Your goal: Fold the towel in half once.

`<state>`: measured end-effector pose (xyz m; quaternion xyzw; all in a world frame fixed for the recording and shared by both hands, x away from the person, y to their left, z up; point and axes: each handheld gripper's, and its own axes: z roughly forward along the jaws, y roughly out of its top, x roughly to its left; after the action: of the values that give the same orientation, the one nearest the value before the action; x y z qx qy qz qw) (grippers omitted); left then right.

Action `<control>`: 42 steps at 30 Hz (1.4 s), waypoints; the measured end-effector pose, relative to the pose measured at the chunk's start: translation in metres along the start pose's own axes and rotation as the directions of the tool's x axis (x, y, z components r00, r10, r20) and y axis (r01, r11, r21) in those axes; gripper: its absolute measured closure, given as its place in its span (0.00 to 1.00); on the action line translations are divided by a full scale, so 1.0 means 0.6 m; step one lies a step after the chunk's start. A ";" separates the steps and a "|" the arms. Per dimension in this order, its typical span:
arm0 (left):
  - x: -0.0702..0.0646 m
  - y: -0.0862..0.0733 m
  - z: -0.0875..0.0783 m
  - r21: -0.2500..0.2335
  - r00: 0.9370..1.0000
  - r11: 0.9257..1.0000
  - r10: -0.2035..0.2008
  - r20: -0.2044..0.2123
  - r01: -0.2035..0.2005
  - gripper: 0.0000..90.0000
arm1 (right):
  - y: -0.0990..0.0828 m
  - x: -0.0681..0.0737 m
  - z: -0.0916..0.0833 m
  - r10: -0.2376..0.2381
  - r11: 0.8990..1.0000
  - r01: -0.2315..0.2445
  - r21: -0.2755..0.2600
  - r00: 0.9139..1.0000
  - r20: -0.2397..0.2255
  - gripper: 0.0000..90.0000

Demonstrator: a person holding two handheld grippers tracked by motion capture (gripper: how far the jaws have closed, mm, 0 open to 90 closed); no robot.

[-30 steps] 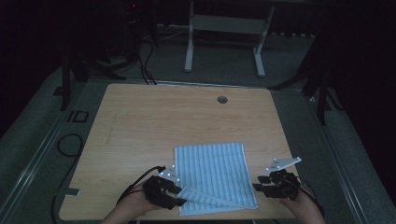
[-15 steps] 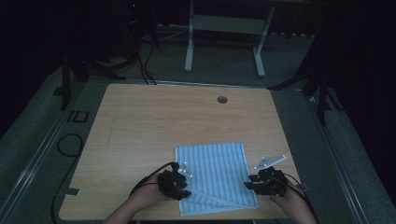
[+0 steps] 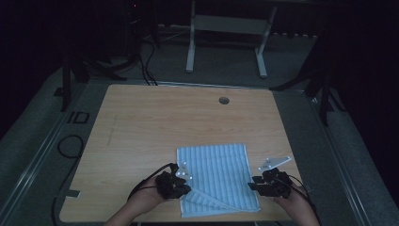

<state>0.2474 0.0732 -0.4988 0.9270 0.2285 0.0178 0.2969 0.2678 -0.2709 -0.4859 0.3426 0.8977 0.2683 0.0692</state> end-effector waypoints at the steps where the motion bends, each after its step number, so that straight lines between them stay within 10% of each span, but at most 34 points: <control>1: -0.004 -0.003 -0.005 -0.003 1.000 1.000 0.009 0.019 -0.009 0.97 | 0.000 0.000 0.000 0.002 1.000 -0.002 -0.001 1.000 -0.001 0.73; 12: -0.044 -0.051 -0.004 0.087 0.990 0.995 0.042 0.134 -0.054 0.82 | -0.002 0.000 0.005 0.009 1.000 -0.009 0.008 1.000 -0.009 0.73; 16: -0.036 -0.061 -0.005 0.131 0.976 0.991 -0.004 0.218 -0.025 0.75 | 0.002 0.003 0.008 0.004 1.000 -0.004 0.013 1.000 -0.014 0.73; 27: -0.008 -0.035 -0.036 0.084 0.998 0.996 -0.005 0.068 -0.001 0.69 | 0.014 0.000 0.019 -0.013 0.999 0.013 0.032 1.000 -0.008 0.72; 42: 0.066 -0.001 0.052 0.107 0.997 0.992 -0.073 0.001 0.072 0.61 | 0.056 -0.034 0.084 -0.009 0.997 0.008 0.074 1.000 0.014 0.64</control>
<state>0.2879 0.0741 -0.5288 0.9326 0.2620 -0.0074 0.2481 0.3182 -0.2414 -0.5120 0.3430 0.9080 0.2319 0.0641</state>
